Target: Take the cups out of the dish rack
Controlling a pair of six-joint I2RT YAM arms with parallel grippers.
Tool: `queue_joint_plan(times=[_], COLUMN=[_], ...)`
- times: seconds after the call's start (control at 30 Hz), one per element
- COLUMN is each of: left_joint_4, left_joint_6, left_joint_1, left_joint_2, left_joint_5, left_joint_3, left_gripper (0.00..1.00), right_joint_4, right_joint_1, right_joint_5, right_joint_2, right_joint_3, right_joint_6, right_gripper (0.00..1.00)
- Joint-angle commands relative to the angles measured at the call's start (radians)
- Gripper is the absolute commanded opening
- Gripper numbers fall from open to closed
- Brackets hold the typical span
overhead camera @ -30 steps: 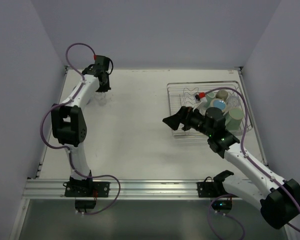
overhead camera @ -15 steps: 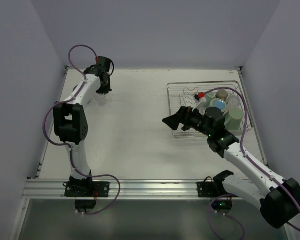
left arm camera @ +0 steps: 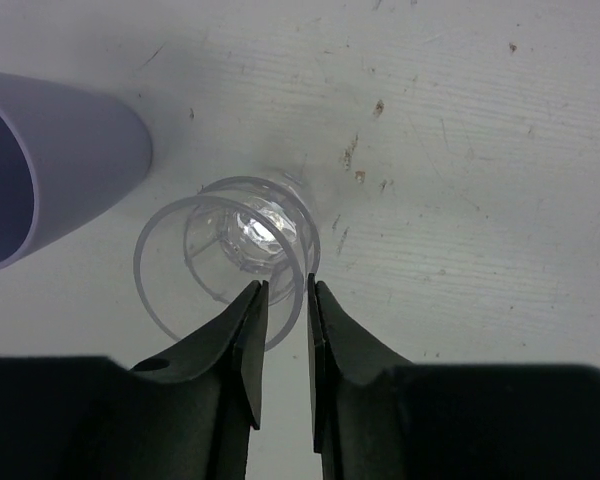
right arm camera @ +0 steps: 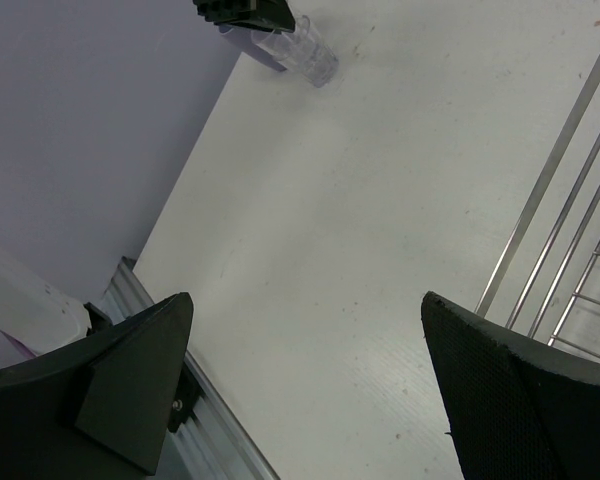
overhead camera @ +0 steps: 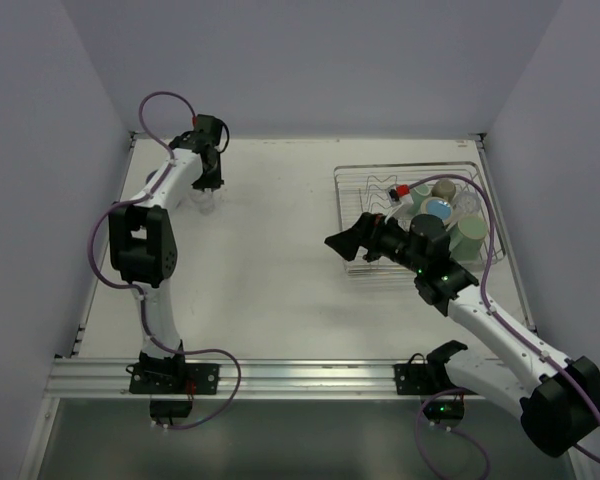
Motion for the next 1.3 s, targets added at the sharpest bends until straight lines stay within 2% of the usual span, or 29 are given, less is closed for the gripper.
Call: queue_joint_plan(times=[0.0, 0.13, 0.37, 0.47, 0.63, 0.77, 0.8, 0.87, 0.9, 1.0, 1.03, 1.07, 1.17, 1.27], left_joint_4=[-0.006, -0.001, 0.08, 0.158, 0.379, 0.482, 0.517, 0.551, 0.591, 0.669, 0.682, 0.694, 0.688, 0.602], left_joint_6=[0.025, 0.022, 0.007, 0.001, -0.022, -0.064, -0.079, -0.093, -0.105, -0.154, -0.168, -0.186, -0.171, -0.09], left_joint_1=[0.008, 0.008, 0.007, 0.007, 0.0, -0.041, -0.08, -0.136, -0.194, -0.28, -0.291, -0.305, -0.309, -0.309], left_joint_2=[0.001, -0.01, -0.12, -0.201, -0.384, -0.525, -0.589, -0.66, -0.728, -0.848, -0.878, -0.94, -1.046, -1.175], left_joint_5=[-0.029, -0.044, -0.079, -0.061, 0.08, 0.23, 0.278, 0.339, 0.368, 0.502, 0.568, 0.599, 0.675, 0.634], left_joint_3=[0.044, 0.049, 0.02, -0.002, -0.074, -0.154, -0.218, -0.301, -0.394, -0.573, -0.611, -0.679, -0.766, -0.815], left_gripper=[0.3, 0.39, 0.75, 0.82, 0.85, 0.85, 0.85, 0.86, 0.86, 0.86, 0.86, 0.86, 0.87, 0.89], right_joint_4=[0.006, 0.004, 0.001, -0.019, -0.101, -0.225, -0.28, -0.337, -0.382, -0.472, -0.485, -0.502, -0.537, -0.537], right_joint_1=[0.003, 0.002, 0.002, 0.002, 0.003, -0.001, -0.012, -0.038, -0.078, -0.13, -0.139, -0.158, -0.208, -0.277], right_joint_5=[0.012, 0.016, 0.029, 0.056, 0.151, 0.343, 0.424, 0.487, 0.509, 0.599, 0.628, 0.692, 0.745, 0.76], right_joint_2=[-0.025, -0.031, -0.022, -0.025, -0.052, -0.098, -0.103, -0.106, -0.103, -0.054, -0.04, -0.016, 0.04, 0.104], right_joint_3=[-0.001, -0.002, 0.005, 0.016, 0.044, 0.087, 0.096, 0.123, 0.134, 0.2, 0.232, 0.243, 0.301, 0.344], right_joint_6=[-0.017, -0.019, -0.023, -0.034, -0.052, -0.089, -0.11, -0.131, -0.141, -0.177, -0.19, -0.204, -0.221, -0.244], right_gripper=[0.99, 0.99, 0.99, 0.99, 0.97, 0.92, 0.86, 0.84, 0.83, 0.9, 0.99, 0.99, 0.99, 0.99])
